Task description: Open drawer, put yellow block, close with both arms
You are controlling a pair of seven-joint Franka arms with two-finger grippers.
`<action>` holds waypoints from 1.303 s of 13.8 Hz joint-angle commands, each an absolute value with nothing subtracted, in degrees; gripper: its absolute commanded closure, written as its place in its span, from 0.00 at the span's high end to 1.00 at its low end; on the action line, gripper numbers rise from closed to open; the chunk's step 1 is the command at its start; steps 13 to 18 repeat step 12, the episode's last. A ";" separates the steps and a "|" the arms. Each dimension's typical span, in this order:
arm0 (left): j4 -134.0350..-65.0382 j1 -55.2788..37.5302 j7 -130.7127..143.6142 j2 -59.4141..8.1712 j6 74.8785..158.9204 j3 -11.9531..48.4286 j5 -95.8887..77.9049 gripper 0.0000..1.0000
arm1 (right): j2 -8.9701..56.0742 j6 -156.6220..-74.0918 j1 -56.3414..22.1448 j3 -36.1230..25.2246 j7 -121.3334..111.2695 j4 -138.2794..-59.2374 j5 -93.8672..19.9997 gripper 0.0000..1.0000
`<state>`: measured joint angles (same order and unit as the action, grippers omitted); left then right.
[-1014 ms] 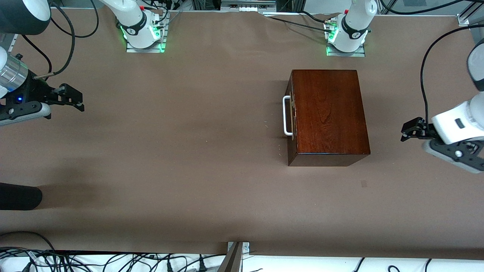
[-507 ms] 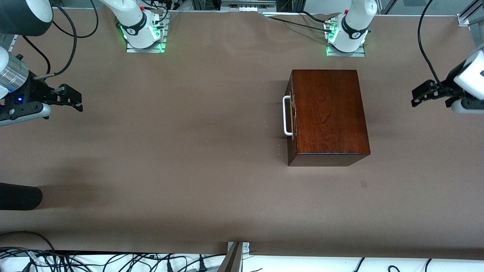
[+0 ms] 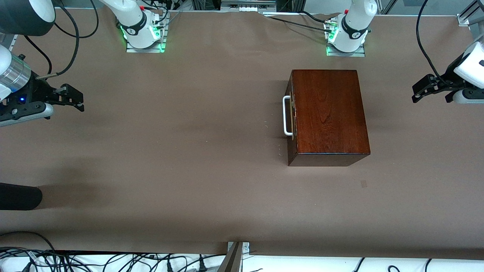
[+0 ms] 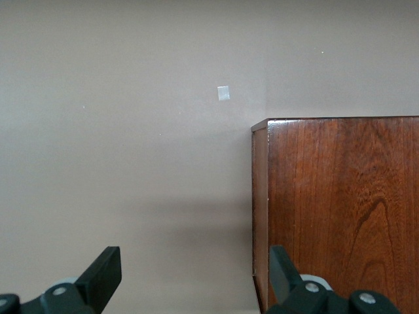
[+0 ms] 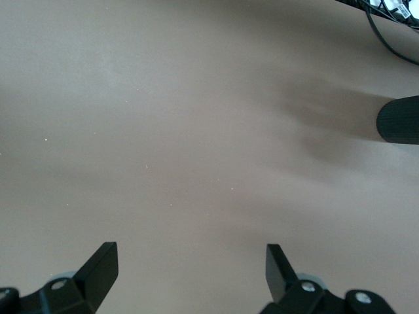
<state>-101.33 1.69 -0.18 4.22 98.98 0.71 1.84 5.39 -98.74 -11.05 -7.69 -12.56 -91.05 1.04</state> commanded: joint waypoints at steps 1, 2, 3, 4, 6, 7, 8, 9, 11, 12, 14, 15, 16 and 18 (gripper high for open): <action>-98.36 1.32 0.26 2.12 96.69 0.00 0.62 1.00 | 5.54 -98.09 -11.25 -7.91 -12.66 -90.09 1.41 1.00; -97.65 1.32 0.35 1.59 96.51 0.00 0.62 1.00 | 5.54 -98.26 -11.25 -7.91 -12.74 -90.09 1.41 1.00; -97.21 1.32 0.35 1.41 96.50 0.00 0.62 1.00 | 5.54 -98.26 -11.25 -7.91 -13.18 -90.09 1.49 1.00; -96.25 1.23 0.53 0.62 96.42 0.17 0.62 1.00 | 5.62 -98.26 -11.25 -7.91 -13.36 -90.09 1.76 1.00; -95.54 1.40 0.35 -0.26 96.15 0.26 0.70 1.00 | 5.62 -98.26 -11.34 -7.91 -13.36 -90.09 1.85 1.00; -95.54 1.41 0.35 -0.35 96.15 0.18 0.70 1.00 | 5.62 -98.26 -11.34 -7.91 -13.36 -90.09 1.85 1.00; -95.54 1.41 0.35 -0.35 96.15 0.26 0.79 1.00 | 5.62 -98.26 -11.34 -7.91 -13.36 -90.09 1.85 1.00; -95.54 1.32 0.44 -0.53 96.15 0.26 0.79 1.00 | 5.63 -98.35 -11.25 -7.91 -13.19 -90.09 1.76 1.00; -95.54 1.41 0.44 -0.62 96.07 0.26 0.97 1.00 | 5.63 -98.35 -11.25 -7.91 -13.01 -90.09 1.58 1.00; -95.54 1.41 0.53 -0.62 96.06 0.26 1.14 1.00 | 5.63 -98.35 -11.25 -7.91 -12.92 -90.09 1.41 1.00; -95.54 1.41 0.53 -0.62 96.06 0.26 1.14 1.00 | 5.63 -98.35 -11.25 -7.91 -12.92 -90.09 1.41 1.00; -95.54 1.41 0.53 -0.62 96.06 0.26 1.14 1.00 | 5.63 -98.35 -11.25 -7.91 -12.92 -90.09 1.41 1.00; -95.54 1.41 0.53 -0.62 96.06 0.26 1.14 1.00 | 5.63 -98.35 -11.25 -7.91 -12.92 -90.09 1.41 1.00; -95.54 1.41 0.53 -0.62 96.06 0.26 1.14 1.00 | 5.63 -98.35 -11.25 -7.91 -12.92 -90.09 1.41 1.00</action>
